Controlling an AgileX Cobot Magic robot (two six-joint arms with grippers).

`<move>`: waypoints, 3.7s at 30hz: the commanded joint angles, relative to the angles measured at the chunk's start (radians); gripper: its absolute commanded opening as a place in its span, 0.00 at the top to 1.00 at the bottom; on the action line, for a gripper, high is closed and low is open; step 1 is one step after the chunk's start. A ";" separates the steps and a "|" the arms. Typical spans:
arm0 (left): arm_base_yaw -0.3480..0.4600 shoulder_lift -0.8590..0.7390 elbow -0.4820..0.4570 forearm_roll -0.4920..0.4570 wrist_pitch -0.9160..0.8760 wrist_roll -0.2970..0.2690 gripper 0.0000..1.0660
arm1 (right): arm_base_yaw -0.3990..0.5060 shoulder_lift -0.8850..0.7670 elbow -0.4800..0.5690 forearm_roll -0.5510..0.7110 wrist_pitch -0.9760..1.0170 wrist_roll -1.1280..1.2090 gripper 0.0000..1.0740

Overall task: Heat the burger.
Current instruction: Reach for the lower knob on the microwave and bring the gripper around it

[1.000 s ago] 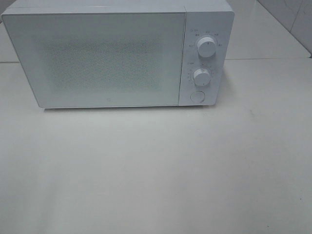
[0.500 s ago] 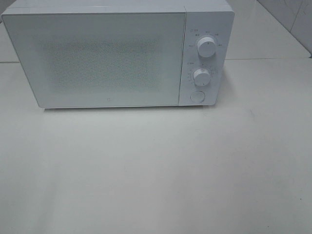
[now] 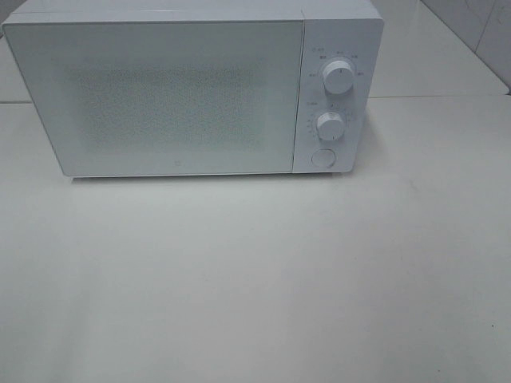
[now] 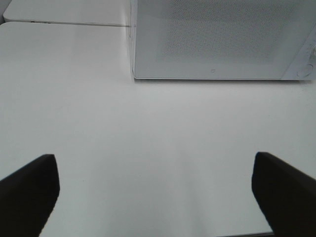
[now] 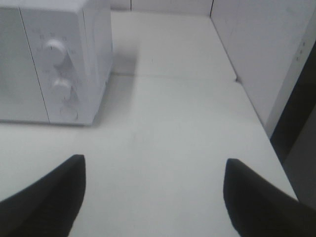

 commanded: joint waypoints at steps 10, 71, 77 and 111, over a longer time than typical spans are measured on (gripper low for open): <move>-0.001 -0.026 0.002 -0.009 -0.003 0.003 0.08 | -0.003 0.274 -0.005 -0.001 -0.326 0.002 0.32; -0.001 -0.019 0.002 -0.006 -0.003 0.003 0.08 | 0.218 1.387 0.219 0.330 -1.662 -0.276 0.32; -0.001 -0.019 0.002 -0.006 -0.003 0.003 0.08 | 0.370 1.463 0.232 0.559 -1.788 -0.433 0.32; -0.001 -0.019 0.002 -0.006 -0.003 0.003 0.08 | 0.688 1.808 0.012 0.868 -2.011 -0.440 0.32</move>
